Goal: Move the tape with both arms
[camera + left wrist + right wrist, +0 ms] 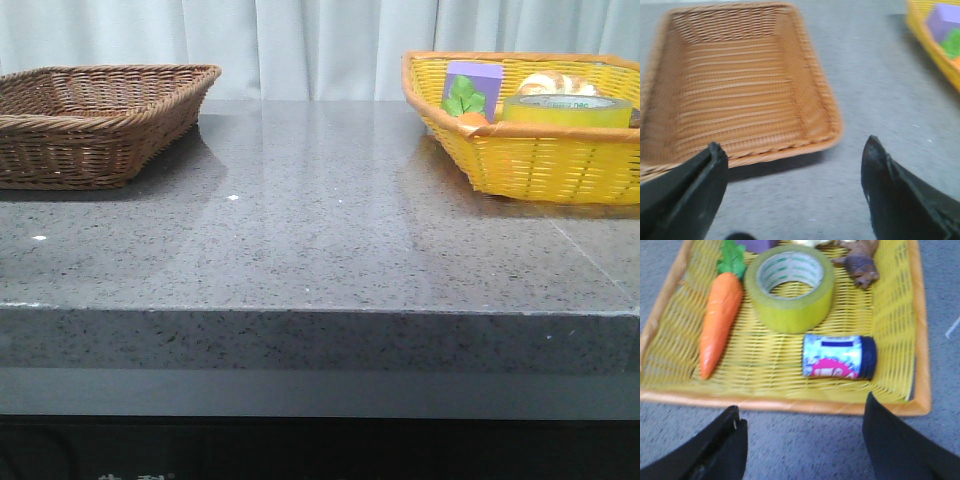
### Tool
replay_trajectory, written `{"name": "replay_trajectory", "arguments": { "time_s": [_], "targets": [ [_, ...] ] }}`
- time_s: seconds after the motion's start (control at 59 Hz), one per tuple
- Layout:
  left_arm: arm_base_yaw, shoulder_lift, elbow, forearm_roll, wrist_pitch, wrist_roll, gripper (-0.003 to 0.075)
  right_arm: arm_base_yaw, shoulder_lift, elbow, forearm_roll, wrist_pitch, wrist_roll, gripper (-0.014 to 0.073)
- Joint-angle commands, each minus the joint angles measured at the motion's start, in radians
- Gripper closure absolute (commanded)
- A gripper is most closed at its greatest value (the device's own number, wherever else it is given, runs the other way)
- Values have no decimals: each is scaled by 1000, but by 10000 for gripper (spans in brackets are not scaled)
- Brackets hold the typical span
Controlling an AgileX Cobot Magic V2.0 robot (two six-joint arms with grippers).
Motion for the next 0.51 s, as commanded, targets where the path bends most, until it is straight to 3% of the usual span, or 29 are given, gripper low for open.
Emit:
{"name": "replay_trajectory", "arguments": {
  "time_s": [0.0,0.237,0.492],
  "targets": [
    [-87,-3,-34,-22,-87,12,197,-31,72,-105,2,-19,8,81],
    [-293,-3,-34,-22,-101,12,197,-61,310,-340,13,128,8,81],
    [-438,-3,-34,-22,-101,12,213,-61,550,-576,15,215,8,81]
  ]
}}
